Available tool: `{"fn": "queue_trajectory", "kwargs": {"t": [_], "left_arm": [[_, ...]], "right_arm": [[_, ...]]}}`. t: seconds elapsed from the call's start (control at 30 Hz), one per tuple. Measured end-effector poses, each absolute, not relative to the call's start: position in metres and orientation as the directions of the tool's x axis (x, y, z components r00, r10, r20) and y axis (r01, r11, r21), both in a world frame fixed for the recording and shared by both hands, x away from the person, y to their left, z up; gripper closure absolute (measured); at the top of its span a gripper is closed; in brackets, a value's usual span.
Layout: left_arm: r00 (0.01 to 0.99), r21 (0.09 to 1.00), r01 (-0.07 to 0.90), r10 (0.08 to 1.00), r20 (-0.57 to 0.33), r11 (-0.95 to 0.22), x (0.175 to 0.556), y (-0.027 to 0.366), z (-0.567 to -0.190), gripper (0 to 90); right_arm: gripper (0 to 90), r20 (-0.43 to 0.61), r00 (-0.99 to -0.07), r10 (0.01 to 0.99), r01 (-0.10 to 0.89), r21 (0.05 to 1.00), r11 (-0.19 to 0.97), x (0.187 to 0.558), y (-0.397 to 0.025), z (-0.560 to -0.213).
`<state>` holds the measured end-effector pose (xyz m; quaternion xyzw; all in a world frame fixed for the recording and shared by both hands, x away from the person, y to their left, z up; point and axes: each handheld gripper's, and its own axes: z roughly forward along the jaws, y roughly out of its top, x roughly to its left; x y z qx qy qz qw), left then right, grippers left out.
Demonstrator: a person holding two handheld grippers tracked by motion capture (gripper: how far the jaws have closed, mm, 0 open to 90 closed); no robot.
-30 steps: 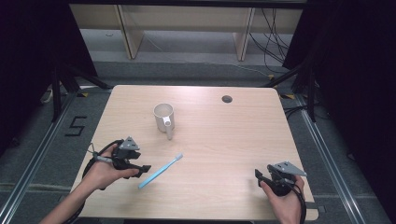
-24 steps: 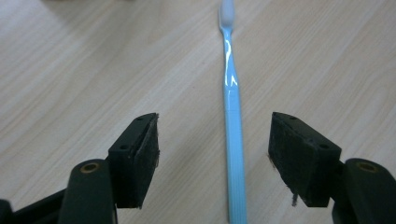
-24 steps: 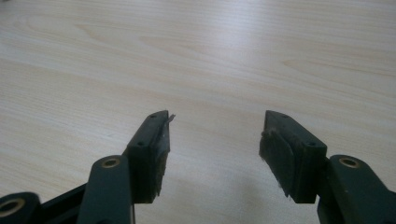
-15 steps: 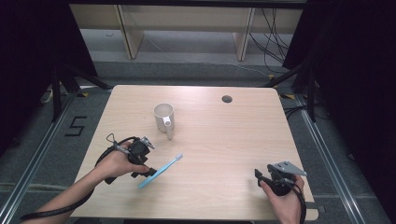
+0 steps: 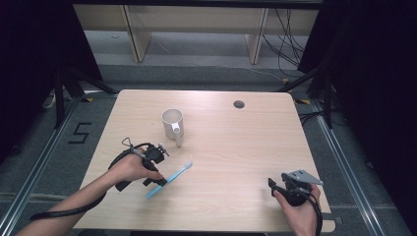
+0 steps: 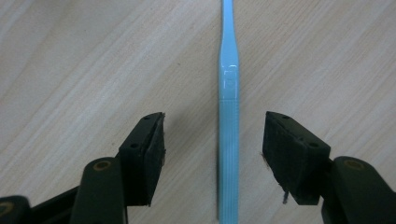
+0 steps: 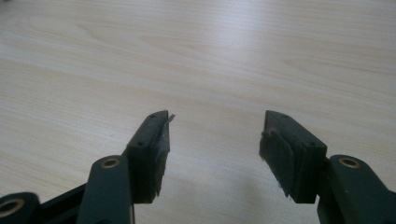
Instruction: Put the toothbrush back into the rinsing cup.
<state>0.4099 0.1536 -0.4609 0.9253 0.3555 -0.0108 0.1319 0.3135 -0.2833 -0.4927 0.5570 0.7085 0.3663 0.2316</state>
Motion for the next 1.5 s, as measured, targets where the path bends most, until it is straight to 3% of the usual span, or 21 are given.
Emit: {"fn": "queue_trajectory", "kwargs": {"t": [0.4,0.47,1.5], "left_arm": [[0.769,0.197,0.636,0.633,-0.087,-0.746,0.413,0.138,-0.465,46.5],[0.778,0.192,0.625,0.623,-0.078,-0.757,0.413,0.136,-0.466,48.1],[0.822,0.124,0.568,0.569,-0.037,-0.813,0.413,0.115,-0.476,62.3]], "right_arm": [[42.4,0.08,-0.263,0.961,0.641,0.76,0.112,0.312,-0.282,-0.491],[42.2,0.034,-0.288,0.957,0.615,0.772,0.157,0.314,-0.285,-0.491],[41.6,0.05,-0.295,0.954,0.616,0.773,0.15,0.313,-0.282,-0.489]]}}
